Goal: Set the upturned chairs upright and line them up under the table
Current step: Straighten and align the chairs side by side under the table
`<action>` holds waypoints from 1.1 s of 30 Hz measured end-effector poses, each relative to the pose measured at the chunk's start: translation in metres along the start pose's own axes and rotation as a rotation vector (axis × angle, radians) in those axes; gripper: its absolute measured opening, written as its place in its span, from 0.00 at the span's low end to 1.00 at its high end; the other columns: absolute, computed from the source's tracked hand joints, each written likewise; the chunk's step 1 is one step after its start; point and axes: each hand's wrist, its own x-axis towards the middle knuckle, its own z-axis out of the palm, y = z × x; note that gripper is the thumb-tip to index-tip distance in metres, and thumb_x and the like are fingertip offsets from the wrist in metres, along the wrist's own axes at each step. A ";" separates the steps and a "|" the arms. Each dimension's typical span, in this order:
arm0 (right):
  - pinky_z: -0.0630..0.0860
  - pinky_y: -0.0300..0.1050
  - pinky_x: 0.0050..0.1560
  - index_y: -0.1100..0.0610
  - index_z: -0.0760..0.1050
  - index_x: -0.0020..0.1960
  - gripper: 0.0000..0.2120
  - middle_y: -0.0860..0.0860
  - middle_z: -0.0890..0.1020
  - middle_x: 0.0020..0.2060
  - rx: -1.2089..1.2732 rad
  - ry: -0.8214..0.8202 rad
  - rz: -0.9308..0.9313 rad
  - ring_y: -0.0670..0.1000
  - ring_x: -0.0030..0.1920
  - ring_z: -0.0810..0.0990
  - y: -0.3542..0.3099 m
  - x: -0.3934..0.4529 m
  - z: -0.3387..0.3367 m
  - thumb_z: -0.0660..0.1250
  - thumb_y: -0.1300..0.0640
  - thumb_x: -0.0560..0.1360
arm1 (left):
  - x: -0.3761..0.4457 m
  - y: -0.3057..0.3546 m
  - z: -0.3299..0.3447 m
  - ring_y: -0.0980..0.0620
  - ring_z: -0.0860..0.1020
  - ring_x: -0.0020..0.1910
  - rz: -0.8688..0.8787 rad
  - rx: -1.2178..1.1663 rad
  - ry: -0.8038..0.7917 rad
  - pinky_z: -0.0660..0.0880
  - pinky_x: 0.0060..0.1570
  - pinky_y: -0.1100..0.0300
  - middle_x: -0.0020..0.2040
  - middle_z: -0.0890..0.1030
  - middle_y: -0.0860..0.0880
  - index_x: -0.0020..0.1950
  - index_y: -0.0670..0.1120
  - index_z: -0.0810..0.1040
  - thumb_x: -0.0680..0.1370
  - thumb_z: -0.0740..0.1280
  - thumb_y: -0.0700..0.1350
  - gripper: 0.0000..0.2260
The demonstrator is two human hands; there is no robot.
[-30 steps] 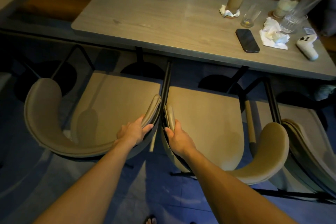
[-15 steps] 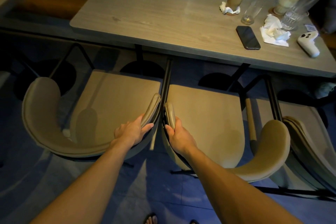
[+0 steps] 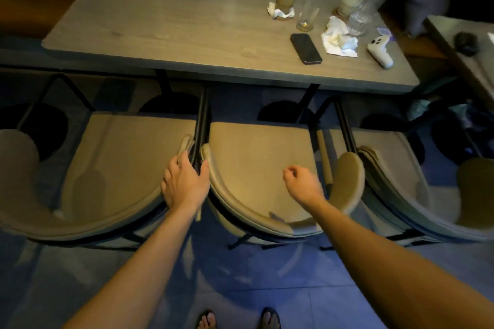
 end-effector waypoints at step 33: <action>0.73 0.47 0.45 0.53 0.70 0.64 0.15 0.56 0.78 0.48 -0.563 -0.044 0.226 0.56 0.46 0.76 0.206 0.070 -0.167 0.60 0.50 0.80 | -0.092 0.119 0.129 0.54 0.64 0.73 0.403 0.222 -1.109 0.62 0.71 0.57 0.76 0.64 0.58 0.75 0.65 0.60 0.68 0.60 0.75 0.37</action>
